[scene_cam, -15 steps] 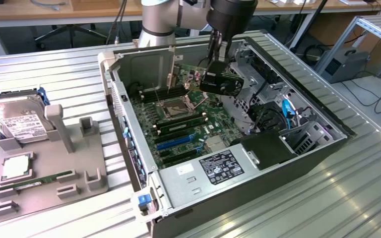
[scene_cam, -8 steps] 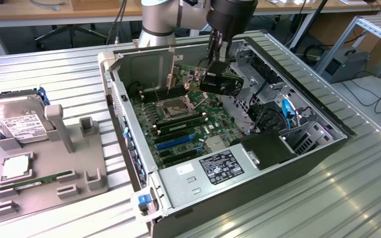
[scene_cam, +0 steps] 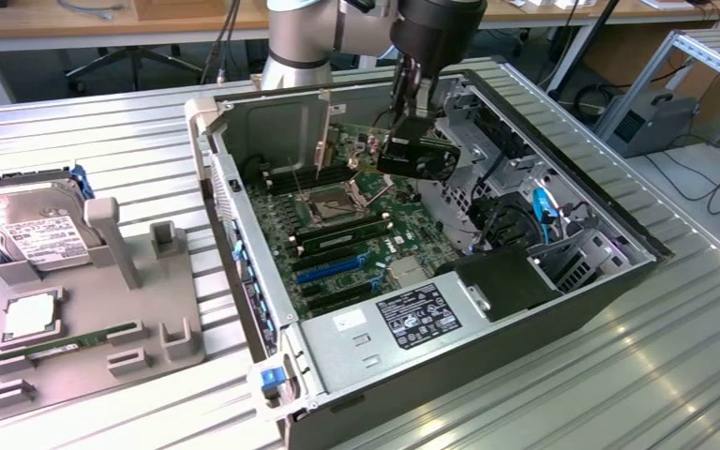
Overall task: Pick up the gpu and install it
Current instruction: 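Insert the gpu into the slot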
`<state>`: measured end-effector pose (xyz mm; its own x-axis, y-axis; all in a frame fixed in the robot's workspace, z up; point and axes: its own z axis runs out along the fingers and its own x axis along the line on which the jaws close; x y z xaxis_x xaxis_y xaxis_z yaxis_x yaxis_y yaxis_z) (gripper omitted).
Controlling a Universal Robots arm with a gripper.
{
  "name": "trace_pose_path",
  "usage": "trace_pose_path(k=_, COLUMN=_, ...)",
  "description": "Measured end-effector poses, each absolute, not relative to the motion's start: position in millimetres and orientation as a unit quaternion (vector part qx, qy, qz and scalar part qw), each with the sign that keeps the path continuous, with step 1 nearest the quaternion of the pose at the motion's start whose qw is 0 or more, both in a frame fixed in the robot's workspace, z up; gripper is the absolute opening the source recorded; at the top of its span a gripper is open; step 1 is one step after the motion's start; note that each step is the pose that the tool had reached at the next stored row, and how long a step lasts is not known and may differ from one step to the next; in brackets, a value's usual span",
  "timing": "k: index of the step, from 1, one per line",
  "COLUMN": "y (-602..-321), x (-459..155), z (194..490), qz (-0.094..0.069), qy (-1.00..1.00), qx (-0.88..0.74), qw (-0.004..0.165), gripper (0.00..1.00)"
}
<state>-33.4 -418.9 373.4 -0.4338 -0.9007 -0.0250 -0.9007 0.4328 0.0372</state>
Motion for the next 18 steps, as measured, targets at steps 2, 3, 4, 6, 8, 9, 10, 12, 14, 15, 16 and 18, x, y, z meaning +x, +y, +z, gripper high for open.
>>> trace_pose_path(k=2, y=-418.9, x=-33.4, z=373.4, qz=0.022, qy=0.845, qx=-0.534, qw=0.001, gripper=0.27)
trace_pose_path(k=3, y=-418.9, x=-33.4, z=373.4, qz=0.022, qy=0.844, qx=-0.535, qw=0.001, gripper=0.27)
trace_pose_path(k=4, y=-418.9, x=-33.4, z=373.4, qz=0.022, qy=0.844, qx=-0.536, qw=0.001, gripper=0.27)
trace_pose_path(k=6, y=-418.9, x=-33.4, z=373.3, qz=0.022, qy=0.842, qx=-0.538, qw=0.001, gripper=0.27)
trace_pose_path(k=8, y=-418.9, x=-33.4, z=373.3, qz=0.022, qy=0.841, qx=-0.541, qw=0.000, gripper=0.27)
trace_pose_path(k=9, y=-418.9, x=-33.4, z=373.3, qz=0.022, qy=0.840, qx=-0.541, qw=0.000, gripper=0.27)
trace_pose_path(k=10, y=-418.9, x=-33.4, z=373.3, qz=0.022, qy=0.840, qx=-0.542, qw=0.000, gripper=0.27)
trace_pose_path(k=12, y=-418.9, x=-33.4, z=373.2, qz=0.022, qy=0.839, qx=-0.544, qw=0.000, gripper=0.27)
trace_pose_path(k=14, y=-418.9, x=-33.4, z=373.2, qz=0.022, qy=0.837, qx=-0.546, qw=0.000, gripper=0.27)
trace_pose_path(k=15, y=-418.9, x=-33.4, z=373.2, qz=0.022, qy=0.837, qx=-0.547, qw=0.000, gripper=0.27)
trace_pose_path(k=16, y=-418.9, x=-33.4, z=373.1, qz=0.022, qy=0.836, qx=-0.548, qw=0.000, gripper=0.27)
trace_pose_path(k=18, y=-418.9, x=-33.4, z=373.1, qz=0.022, qy=0.835, qx=-0.550, qw=0.000, gripper=0.27)
